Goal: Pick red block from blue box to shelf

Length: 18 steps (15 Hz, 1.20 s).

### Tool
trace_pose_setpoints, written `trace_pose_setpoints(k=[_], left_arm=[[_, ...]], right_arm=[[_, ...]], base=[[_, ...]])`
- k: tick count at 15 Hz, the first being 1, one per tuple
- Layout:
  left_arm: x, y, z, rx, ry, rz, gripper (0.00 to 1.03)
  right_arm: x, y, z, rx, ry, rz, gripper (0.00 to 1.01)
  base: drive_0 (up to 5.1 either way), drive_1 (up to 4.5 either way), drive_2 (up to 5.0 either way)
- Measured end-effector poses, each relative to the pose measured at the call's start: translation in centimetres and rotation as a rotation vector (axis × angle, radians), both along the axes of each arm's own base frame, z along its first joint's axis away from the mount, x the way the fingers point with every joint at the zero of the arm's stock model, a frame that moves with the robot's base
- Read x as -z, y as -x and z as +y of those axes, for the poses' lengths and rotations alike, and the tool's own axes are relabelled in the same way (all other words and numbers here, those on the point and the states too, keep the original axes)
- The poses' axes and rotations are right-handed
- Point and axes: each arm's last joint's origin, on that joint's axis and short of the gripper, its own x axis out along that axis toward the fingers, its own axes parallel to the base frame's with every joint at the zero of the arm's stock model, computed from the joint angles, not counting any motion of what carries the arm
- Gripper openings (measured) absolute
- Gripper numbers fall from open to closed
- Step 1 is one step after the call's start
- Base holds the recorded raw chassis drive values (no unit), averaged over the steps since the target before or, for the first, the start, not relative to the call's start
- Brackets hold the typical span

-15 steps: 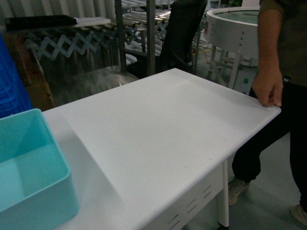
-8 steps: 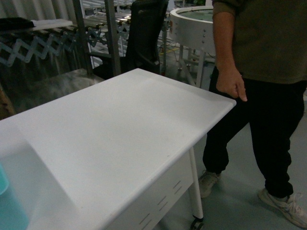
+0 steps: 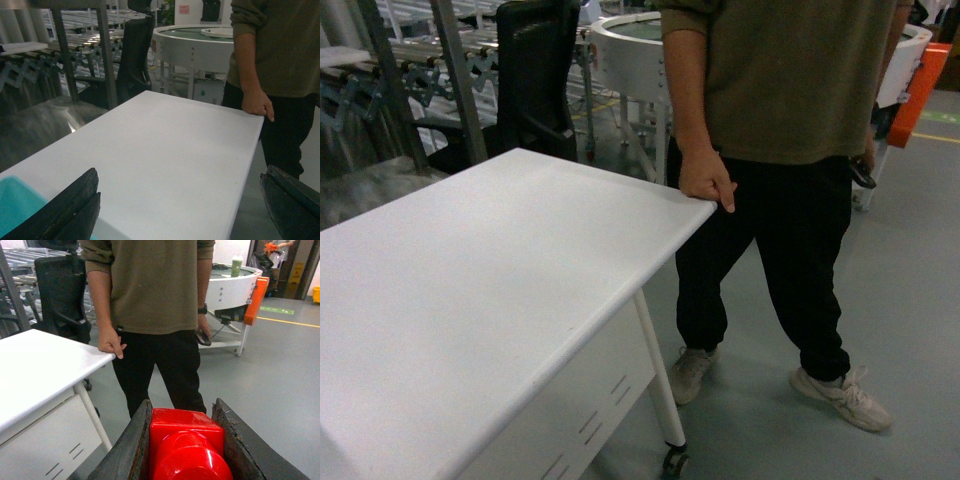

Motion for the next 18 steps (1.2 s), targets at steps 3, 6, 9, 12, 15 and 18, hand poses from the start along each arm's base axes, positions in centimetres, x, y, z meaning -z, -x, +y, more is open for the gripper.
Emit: trace_pose_setpoints(k=[3,6,9,12,15,18], left_arm=[[0.00,0.00,0.00,0.000,0.000,0.000,0.98],[0.00,0.00,0.00,0.000,0.000,0.000,0.98],[0.00,0.00,0.00,0.000,0.000,0.000,0.98],[0.00,0.00,0.00,0.000,0.000,0.000,0.98],[0.00,0.00,0.00,0.000,0.000,0.000,0.98],[0.00,0.00,0.00,0.000,0.000,0.000,0.98]], right_arm=[[0.00,0.00,0.00,0.000,0.000,0.000,0.29],[0.00,0.00,0.00,0.000,0.000,0.000,0.29],[0.00,0.00,0.00,0.000,0.000,0.000,0.29],[0.00,0.00,0.00,0.000,0.000,0.000,0.29],[0.00,0.00,0.00,0.000,0.000,0.000,0.29],[0.00,0.00,0.00,0.000,0.000,0.000,0.29]], base=[[-1.6,-1.62,-1.6],[-1.6,-1.61,-1.6],[-1.6,-1.59,-1.6],[-1.6,-1.59,-1.6],[-1.6,-1.59,-1.6],[-1.6,-1.59,-1.6]])
